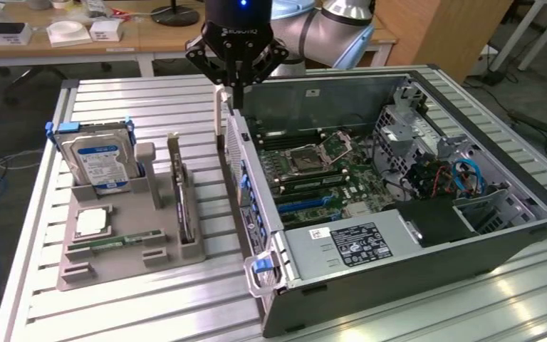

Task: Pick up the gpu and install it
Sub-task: 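Reach for the gpu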

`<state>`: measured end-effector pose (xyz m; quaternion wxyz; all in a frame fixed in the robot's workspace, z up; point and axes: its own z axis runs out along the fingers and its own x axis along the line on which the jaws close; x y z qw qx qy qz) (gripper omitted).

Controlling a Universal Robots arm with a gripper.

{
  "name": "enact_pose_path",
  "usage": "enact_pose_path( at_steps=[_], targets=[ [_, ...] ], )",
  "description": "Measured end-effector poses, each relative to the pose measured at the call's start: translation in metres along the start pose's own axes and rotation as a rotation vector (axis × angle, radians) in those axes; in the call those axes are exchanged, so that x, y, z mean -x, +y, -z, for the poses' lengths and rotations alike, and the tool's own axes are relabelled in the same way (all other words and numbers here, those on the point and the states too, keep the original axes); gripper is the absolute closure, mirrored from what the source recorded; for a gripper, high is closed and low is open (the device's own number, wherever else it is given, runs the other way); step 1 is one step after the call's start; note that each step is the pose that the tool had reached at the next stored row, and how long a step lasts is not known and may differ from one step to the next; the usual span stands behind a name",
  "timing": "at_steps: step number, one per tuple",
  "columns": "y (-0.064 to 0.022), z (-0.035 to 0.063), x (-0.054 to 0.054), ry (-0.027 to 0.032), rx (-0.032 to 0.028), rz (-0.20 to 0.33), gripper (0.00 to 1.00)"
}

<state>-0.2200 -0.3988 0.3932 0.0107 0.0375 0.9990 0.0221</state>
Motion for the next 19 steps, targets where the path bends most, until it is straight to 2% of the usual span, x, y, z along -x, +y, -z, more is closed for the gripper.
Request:
enact_pose_path(
  at_steps=[19],
  targets=[
    [-0.0019, 0.0005, -0.025, 0.0000, 0.0000, 0.000, 0.90]
  ],
)
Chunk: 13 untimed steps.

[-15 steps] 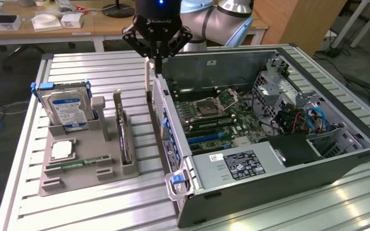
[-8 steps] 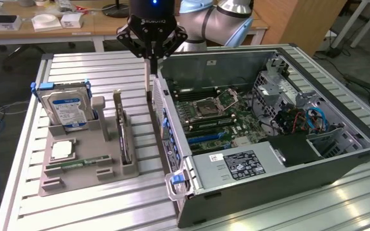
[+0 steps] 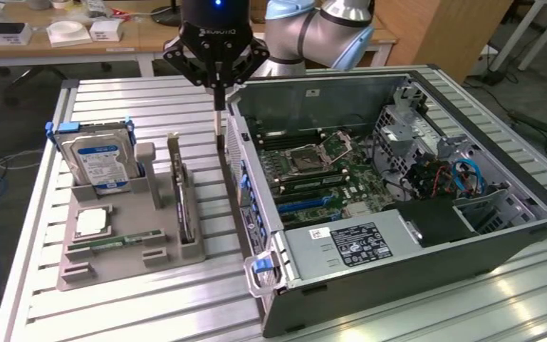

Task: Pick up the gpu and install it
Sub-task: 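Reach for the gpu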

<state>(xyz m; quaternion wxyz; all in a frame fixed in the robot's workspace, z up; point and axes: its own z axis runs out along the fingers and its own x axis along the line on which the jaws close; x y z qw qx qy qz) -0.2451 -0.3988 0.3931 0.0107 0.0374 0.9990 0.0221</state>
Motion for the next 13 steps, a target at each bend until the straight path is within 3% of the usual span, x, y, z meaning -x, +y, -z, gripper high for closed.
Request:
enact_pose_path(
  at_steps=[13],
  targets=[
    [-0.0017, 0.0005, -0.022, 0.0000, 0.0000, 0.000, 0.90]
  ],
)
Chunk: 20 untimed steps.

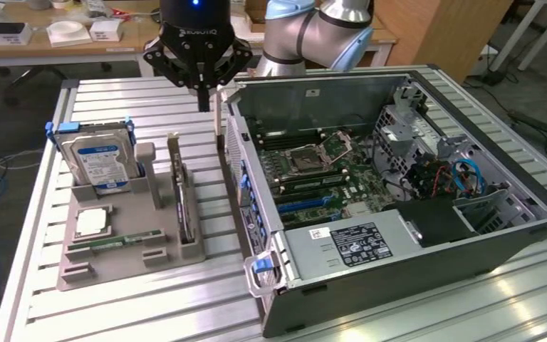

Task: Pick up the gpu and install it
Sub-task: 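Reach for the gpu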

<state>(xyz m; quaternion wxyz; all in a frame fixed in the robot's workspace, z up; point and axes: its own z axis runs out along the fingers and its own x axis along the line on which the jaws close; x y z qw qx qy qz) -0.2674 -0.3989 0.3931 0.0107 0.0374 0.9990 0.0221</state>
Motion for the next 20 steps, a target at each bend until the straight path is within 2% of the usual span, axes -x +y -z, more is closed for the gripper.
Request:
enact_pose_path(
  at_steps=[20],
  targets=[
    [-0.0028, 0.0007, -0.038, 0.0008, -0.0001, 0.000, 0.90]
  ],
)
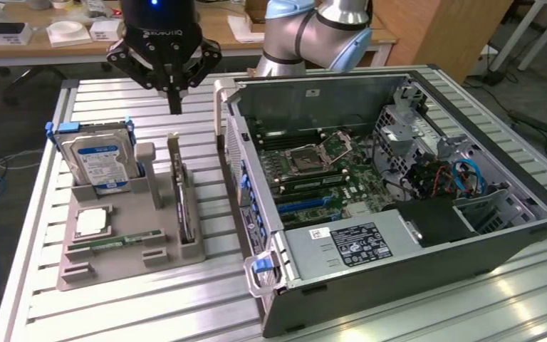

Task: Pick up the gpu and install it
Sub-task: 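Reach for the gpu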

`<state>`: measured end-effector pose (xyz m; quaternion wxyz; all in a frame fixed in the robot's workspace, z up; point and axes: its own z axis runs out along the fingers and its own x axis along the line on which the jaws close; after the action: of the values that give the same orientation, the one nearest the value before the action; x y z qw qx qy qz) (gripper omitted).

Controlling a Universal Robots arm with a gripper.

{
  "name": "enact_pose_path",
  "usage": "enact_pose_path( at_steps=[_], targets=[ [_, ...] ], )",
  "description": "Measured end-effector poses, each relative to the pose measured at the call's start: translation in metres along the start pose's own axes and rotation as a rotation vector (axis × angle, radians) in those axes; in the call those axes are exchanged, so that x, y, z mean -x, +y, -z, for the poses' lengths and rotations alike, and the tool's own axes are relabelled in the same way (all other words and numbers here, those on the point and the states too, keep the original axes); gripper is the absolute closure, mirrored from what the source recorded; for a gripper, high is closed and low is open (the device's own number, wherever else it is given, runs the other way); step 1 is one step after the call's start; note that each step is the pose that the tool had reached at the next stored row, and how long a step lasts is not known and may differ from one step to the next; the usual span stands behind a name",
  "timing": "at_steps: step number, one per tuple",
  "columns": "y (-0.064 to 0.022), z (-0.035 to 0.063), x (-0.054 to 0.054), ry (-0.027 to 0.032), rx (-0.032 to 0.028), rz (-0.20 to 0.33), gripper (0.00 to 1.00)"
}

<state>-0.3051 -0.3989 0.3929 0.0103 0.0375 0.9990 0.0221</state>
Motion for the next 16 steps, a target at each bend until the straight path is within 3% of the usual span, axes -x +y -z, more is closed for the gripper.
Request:
enact_pose_path(
  at_steps=[12, 16],
  targets=[
    [-0.0014, 0.0003, -0.019, 0.0007, 0.0000, 0.000, 0.90],
    [-0.0015, 0.0003, -0.020, 0.0009, -0.0001, 0.000, 0.90]
  ],
)
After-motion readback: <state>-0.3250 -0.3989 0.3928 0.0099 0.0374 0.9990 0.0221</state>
